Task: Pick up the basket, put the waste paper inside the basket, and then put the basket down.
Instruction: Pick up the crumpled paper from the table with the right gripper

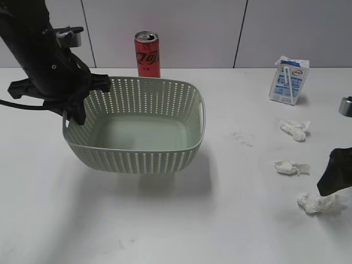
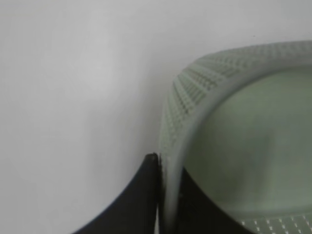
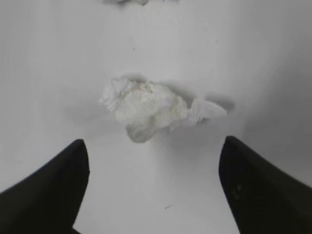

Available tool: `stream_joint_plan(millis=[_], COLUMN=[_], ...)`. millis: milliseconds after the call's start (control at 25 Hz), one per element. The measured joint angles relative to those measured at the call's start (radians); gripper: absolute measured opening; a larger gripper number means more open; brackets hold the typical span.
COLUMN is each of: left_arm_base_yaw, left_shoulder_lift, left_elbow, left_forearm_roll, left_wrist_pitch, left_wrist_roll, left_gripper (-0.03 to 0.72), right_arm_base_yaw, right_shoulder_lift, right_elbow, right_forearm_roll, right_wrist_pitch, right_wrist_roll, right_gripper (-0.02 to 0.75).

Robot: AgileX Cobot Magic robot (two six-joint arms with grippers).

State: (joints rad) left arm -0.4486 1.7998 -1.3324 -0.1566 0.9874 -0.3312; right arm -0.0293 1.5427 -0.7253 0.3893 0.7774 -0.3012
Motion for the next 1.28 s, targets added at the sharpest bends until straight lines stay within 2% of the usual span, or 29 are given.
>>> stream_joint_plan(millis=[280, 440, 560, 720, 920, 960, 1160, 1280], left_arm_base_yaw=[0.0, 0.0, 0.0, 0.0, 0.0, 0.0, 0.0, 0.0], left_shoulder_lift=[0.0, 0.0, 0.0, 0.0, 0.0, 0.0, 0.0, 0.0], left_elbow=[0.0, 0.0, 0.0, 0.0, 0.0, 0.0, 0.0, 0.0], left_forearm_roll=[0.0, 0.0, 0.0, 0.001, 0.003, 0.003, 0.003, 0.003], left_wrist_pitch=[-0.004, -0.005, -0.006, -0.006, -0.006, -0.006, -0.006, -0.013], left_wrist_roll=[0.0, 0.0, 0.0, 0.0, 0.0, 0.0, 0.0, 0.0], left_gripper=[0.001, 0.001, 0.001, 0.001, 0.001, 0.001, 0.001, 0.001], right_arm_base_yaw=[0.116, 0.178, 0.196, 0.196, 0.196, 0.196, 0.21, 0.278], right_shoulder_lift=[0.189, 0.209, 0.219, 0.239, 0.247, 0.247, 0.198, 0.093], right_elbow=[-0.044, -0.044, -0.044, -0.046, -0.056, -0.057, -0.058, -0.079], right_forearm_roll=[-0.102, -0.208, -0.229, -0.232, -0.228, -0.227, -0.211, -0.139], right_wrist_pitch=[-0.112, -0.153, -0.154, -0.149, -0.138, -0.137, -0.13, -0.114], right_wrist_roll=[0.073, 0.207, 0.243, 0.278, 0.292, 0.293, 0.272, 0.202], right_gripper=[0.615, 0.599, 0.565, 0.438, 0.118, 0.081, 0.051, 0.048])
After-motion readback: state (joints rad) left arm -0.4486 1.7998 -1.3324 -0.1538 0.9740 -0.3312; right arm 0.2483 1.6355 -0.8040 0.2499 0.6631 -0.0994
